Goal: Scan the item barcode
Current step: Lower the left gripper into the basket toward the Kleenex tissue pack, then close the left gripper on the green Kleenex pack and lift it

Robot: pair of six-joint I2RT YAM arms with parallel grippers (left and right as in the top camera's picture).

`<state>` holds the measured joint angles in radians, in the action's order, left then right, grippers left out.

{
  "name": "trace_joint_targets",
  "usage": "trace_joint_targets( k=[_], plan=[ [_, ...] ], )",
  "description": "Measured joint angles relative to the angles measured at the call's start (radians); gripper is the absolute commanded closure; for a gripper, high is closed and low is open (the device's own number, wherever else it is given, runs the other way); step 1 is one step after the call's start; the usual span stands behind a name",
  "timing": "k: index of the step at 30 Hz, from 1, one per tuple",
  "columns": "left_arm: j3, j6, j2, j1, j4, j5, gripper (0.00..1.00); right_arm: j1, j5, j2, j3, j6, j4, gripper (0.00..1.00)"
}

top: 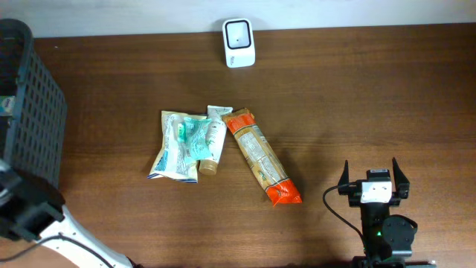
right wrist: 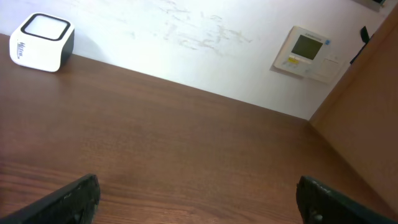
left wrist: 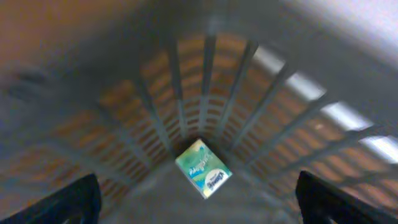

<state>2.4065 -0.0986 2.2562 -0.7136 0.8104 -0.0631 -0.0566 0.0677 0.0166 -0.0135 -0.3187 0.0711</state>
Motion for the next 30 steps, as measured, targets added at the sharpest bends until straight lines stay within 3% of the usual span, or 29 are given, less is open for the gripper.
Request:
trace_joint_targets(
  k=[2, 8, 16, 17, 20, 23, 30],
  plan=[
    [-0.063, -0.001, 0.106, -0.003, -0.103, -0.001, 0.01, 0.000, 0.000, 0.000, 0.000, 0.000, 0.000, 0.01],
    [-0.068, -0.001, 0.206, -0.007, -0.158, 0.004, 0.01, 0.000, 0.000, 0.000, 0.000, 0.001, 0.000, 0.01],
    [-0.068, -0.005, 0.301, -0.007, -0.169, 0.006, 0.16, 0.000, 0.000, 0.000, 0.000, 0.001, 0.000, 0.01],
    [-0.068, -0.004, 0.312, -0.007, -0.166, 0.006, 0.22, 0.000, 0.000, 0.000, 0.000, 0.000, 0.000, 0.01],
    [-0.067, -0.005, 0.319, -0.008, -0.169, 0.006, 0.25, 0.000, 0.000, 0.000, 0.000, 0.001, 0.000, 0.01],
    [-0.067, -0.003, 0.323, -0.008, -0.172, 0.006, 0.40, 0.000, 0.000, 0.000, 0.000, 0.000, 0.000, 0.01],
    [-0.065, -0.010, 0.332, -0.008, -0.156, 0.006, 0.24, 0.000, 0.000, 0.000, 0.000, 0.000, 0.000, 0.01]
  ],
)
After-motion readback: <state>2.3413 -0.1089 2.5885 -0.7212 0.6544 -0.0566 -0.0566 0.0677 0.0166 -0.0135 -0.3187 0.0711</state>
